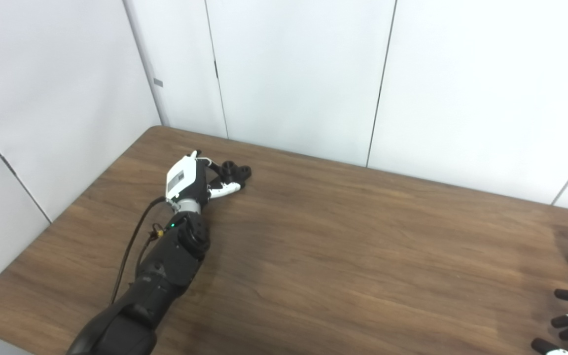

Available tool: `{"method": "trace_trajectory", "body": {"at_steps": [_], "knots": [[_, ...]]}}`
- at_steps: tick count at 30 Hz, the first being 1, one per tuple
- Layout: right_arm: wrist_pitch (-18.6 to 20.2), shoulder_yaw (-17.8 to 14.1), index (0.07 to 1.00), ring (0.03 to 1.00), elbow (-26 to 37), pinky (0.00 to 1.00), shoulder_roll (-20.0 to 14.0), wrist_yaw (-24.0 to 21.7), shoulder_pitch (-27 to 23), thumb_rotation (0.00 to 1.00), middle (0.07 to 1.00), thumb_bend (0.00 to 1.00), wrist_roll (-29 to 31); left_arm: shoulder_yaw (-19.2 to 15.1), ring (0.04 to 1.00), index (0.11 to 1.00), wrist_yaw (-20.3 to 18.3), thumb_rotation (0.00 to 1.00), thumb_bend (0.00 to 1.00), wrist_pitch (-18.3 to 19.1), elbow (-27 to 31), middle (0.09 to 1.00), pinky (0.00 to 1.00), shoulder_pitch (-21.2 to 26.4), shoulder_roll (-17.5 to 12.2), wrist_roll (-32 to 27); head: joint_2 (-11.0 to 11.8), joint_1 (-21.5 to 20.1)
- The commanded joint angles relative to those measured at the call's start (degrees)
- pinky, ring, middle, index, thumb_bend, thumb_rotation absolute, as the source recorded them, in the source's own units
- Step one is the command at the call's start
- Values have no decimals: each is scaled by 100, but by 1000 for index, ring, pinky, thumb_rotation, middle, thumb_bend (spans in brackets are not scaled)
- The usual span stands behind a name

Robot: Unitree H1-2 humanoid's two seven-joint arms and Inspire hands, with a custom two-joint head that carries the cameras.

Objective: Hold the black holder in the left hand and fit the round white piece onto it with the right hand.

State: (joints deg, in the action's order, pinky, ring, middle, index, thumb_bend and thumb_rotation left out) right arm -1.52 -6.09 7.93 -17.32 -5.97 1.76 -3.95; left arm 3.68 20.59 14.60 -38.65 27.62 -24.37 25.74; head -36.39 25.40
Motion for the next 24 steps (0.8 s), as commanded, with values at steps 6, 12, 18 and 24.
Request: {"method": "trace_trajectory", "body": {"at_steps": [6,12,18,24], "knots": [[-94,-71,837,539,231,444,-134,-13,-95,63,730,660,41,127,1000,494,-295,75,519,291,-280,963,1000,-267,83,-18,-7,-3],[-94,-71,837,539,231,444,-134,-13,-95,63,730,660,41,127,1000,494,-295,75,519,291,-280,963,1000,-267,83,-18,-7,-3],[-94,-71,837,539,231,444,-134,-13,-95,63,730,660,41,127,1000,495,-295,75,519,291,-280,963,1000,-267,83,-18,-7,-3],[-94,-71,837,539,231,444,-134,-13,-95,63,730,660,41,127,1000,494,-295,75,519,291,-280,963,1000,-267,83,-18,-7,-3]]}}
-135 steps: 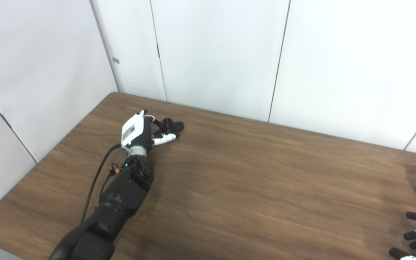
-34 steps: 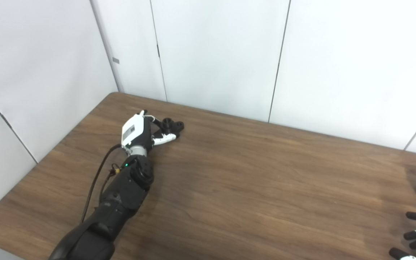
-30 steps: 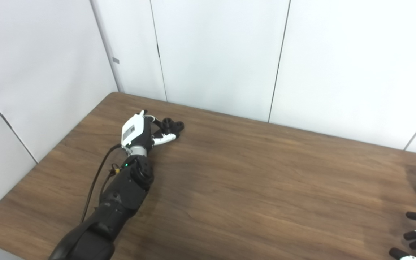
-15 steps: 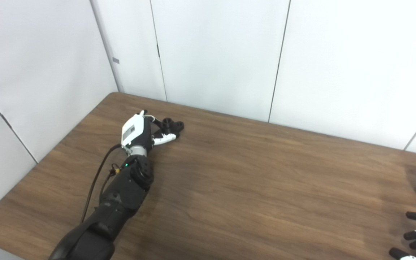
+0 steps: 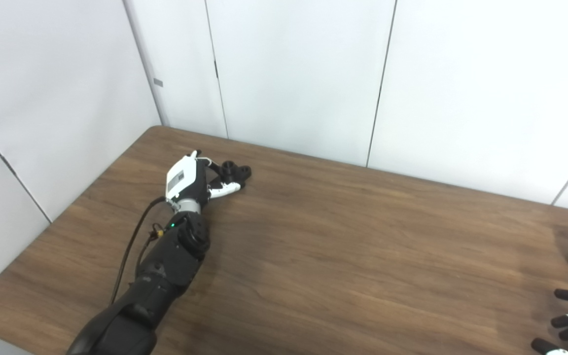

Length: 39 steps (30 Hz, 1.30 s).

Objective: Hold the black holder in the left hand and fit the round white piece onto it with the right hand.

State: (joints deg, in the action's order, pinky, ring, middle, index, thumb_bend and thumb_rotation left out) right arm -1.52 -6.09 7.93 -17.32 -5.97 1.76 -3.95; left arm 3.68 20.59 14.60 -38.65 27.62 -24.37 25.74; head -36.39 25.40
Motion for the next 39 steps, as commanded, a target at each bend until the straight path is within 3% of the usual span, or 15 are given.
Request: {"method": "trace_trajectory", "body": {"at_steps": [1,39], "knots": [[-94,-71,837,539,231,444,-134,-13,-95,63,730,660,41,127,1000,495,-295,75,519,291,-280,963,1000,-267,83,-18,-7,-3],[-94,-71,837,539,231,444,-134,-13,-95,63,730,660,41,127,1000,494,-295,75,519,291,-280,963,1000,-267,83,-18,-7,-3]]}}
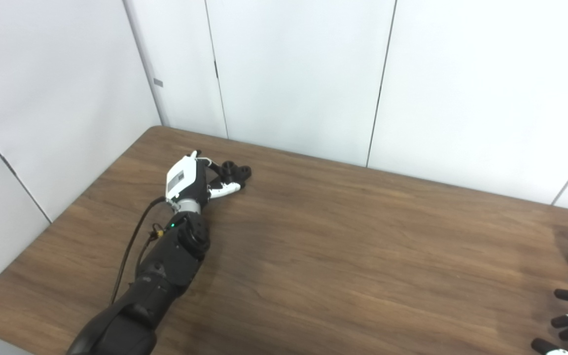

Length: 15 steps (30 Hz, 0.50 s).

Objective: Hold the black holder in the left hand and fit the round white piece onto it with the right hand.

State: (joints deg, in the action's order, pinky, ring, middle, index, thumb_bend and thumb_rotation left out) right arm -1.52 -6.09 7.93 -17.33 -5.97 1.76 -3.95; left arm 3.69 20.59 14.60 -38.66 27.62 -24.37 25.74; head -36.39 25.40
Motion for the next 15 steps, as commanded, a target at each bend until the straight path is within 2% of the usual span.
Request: {"method": "trace_trajectory", "body": {"at_steps": [1,15], "knots": [[-94,-71,837,539,231,444,-134,-13,-95,63,730,660,41,126,1000,495,-295,75,519,291,-279,963,1000,-266,82,-18,-7,-3],[-94,-72,837,539,231,444,-134,-13,-95,63,730,660,41,127,1000,494,-295,75,519,291,-279,963,1000,-266,82,-18,-7,-3]]}}
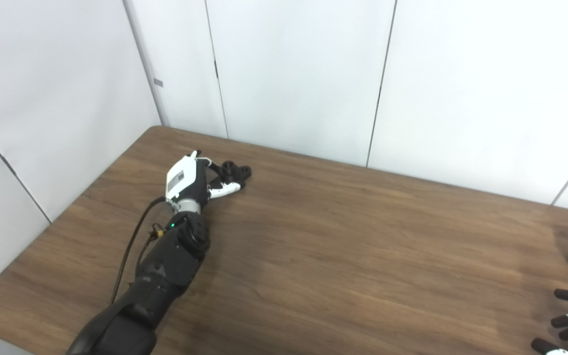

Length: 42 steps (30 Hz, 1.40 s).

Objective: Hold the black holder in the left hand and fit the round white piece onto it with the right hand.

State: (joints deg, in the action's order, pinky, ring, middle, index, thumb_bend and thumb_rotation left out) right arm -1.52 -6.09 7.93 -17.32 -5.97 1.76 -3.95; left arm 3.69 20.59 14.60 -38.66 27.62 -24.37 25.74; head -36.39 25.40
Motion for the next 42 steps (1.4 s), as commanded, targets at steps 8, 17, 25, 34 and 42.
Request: {"method": "trace_trajectory", "body": {"at_steps": [8,17,25,34,42], "knots": [[-94,-71,837,539,231,444,-134,-13,-95,63,730,660,41,126,1000,495,-295,75,519,291,-279,963,1000,-267,82,-18,-7,-3],[-94,-71,837,539,231,444,-134,-13,-95,63,730,660,41,126,1000,495,-295,75,519,291,-279,963,1000,-267,82,-18,-7,-3],[-94,-71,837,539,231,444,-134,-13,-95,63,730,660,41,126,1000,495,-295,75,519,291,-279,963,1000,-267,82,-18,-7,-3],[-94,-71,837,539,231,444,-134,-13,-95,63,730,660,41,126,1000,495,-295,75,519,291,-279,963,1000,-267,82,-18,-7,-3],[-94,-71,837,539,231,444,-134,-13,-95,63,730,660,41,126,1000,495,-295,75,519,291,-279,963,1000,-267,82,-18,-7,-3]]}}
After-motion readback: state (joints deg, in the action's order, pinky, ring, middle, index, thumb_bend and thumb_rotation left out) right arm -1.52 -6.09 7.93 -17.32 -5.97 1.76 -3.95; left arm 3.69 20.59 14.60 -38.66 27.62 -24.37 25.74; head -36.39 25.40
